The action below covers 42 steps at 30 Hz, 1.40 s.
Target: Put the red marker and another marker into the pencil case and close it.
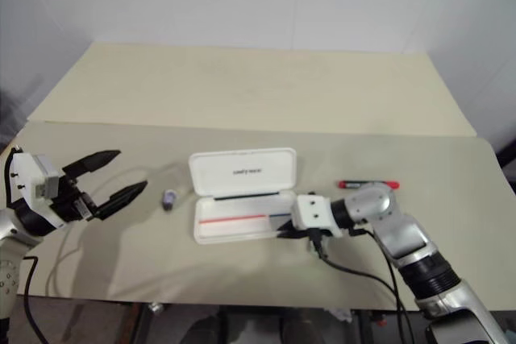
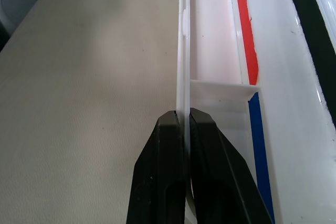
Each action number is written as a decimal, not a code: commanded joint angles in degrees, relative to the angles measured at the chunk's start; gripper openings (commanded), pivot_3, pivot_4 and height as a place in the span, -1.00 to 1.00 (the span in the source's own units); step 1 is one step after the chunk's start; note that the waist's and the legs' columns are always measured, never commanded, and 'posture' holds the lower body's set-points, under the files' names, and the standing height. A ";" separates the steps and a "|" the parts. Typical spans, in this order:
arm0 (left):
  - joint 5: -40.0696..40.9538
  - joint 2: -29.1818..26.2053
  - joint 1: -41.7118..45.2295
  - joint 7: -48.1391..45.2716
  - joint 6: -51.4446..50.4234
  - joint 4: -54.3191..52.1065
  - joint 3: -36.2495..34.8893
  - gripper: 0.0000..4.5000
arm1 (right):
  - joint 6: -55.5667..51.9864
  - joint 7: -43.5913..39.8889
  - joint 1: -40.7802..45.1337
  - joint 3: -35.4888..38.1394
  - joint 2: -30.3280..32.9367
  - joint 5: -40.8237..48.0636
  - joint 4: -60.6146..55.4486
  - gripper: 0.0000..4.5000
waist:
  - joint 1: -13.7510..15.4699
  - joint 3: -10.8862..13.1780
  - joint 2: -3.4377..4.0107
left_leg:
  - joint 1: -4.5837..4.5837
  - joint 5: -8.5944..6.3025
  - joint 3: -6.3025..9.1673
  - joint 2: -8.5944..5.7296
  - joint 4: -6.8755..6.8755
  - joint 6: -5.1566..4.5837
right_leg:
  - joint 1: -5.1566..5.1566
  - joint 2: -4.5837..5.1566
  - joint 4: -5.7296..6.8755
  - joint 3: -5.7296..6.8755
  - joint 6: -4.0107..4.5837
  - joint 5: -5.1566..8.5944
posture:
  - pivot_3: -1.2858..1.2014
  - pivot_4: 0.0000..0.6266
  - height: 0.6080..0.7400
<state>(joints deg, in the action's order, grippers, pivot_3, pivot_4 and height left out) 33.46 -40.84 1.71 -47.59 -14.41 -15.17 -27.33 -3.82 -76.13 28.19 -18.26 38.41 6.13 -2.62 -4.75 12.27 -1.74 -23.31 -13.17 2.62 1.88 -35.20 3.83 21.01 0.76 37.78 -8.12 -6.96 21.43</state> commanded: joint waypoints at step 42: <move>2.26 0.83 7.30 -4.95 -2.51 1.57 9.02 1.00 | -0.29 1.17 -1.47 10.73 4.79 11.09 -4.26 0.98 | 0.04 0.00 -0.01 | 0.09 0.00 0.09 -0.02 -0.11 0.00 | -0.21 0.02 0.00 0.07 -0.01 0.00 | 0.03 -0.52 1.00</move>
<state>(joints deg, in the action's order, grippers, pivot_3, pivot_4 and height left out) 34.04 -40.05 9.18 -52.04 -16.70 -10.99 -17.94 -3.66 -75.57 25.27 -10.41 42.15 15.47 -5.90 -4.72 12.27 -1.75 -23.22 -13.17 2.71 1.86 -35.32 3.83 20.80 0.79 37.78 -8.05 -6.96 21.42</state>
